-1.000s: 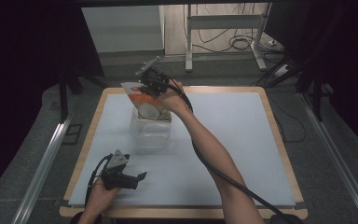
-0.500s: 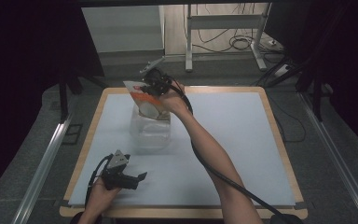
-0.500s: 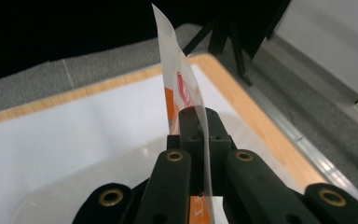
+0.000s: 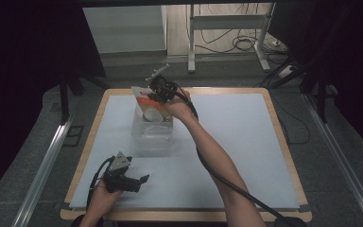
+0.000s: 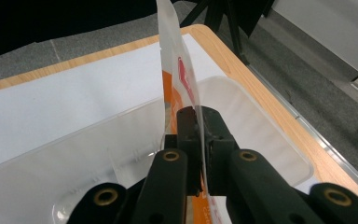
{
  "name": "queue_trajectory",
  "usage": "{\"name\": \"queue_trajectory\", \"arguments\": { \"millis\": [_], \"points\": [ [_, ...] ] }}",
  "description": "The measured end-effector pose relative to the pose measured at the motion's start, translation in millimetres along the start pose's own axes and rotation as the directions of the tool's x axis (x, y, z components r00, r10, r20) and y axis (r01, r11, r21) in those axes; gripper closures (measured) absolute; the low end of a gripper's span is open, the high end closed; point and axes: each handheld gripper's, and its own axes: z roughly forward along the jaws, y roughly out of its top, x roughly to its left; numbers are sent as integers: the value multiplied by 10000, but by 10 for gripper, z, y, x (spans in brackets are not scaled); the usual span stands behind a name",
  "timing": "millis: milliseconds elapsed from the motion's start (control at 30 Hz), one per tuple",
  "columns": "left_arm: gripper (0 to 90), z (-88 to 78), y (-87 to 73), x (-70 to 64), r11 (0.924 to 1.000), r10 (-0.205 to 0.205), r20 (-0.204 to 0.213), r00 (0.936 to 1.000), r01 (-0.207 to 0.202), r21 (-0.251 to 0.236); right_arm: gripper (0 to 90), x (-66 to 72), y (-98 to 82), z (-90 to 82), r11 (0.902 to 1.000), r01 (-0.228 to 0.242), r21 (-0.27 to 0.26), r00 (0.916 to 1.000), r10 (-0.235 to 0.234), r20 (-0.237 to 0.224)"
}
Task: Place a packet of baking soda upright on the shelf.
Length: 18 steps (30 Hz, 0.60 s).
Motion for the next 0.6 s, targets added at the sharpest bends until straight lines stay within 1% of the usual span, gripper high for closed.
{"name": "queue_trajectory", "arguments": {
  "millis": [133,267,333,500,600],
  "points": [
    [30,3,-4,10,10000,-36,4,10000,36,1,779,2,19,-17,9999,72,83,10000,-72,9],
    [30,1,-5,13,10000,-39,-4,10000,39,2,663,8,48,-76,9999,106,47,9999,-106,-46],
    [30,2,-4,6,10000,-14,-10,10000,14,23,597,29,54,-100,9997,222,47,9998,-222,25],
    [30,4,-4,3,10000,13,-24,10000,-13,46,477,68,64,-136,9994,343,6,9992,-343,206],
    [30,0,-5,7,10000,-3,-28,10000,4,24,411,63,73,-164,9997,230,-62,9991,-228,348]
  ]
}}
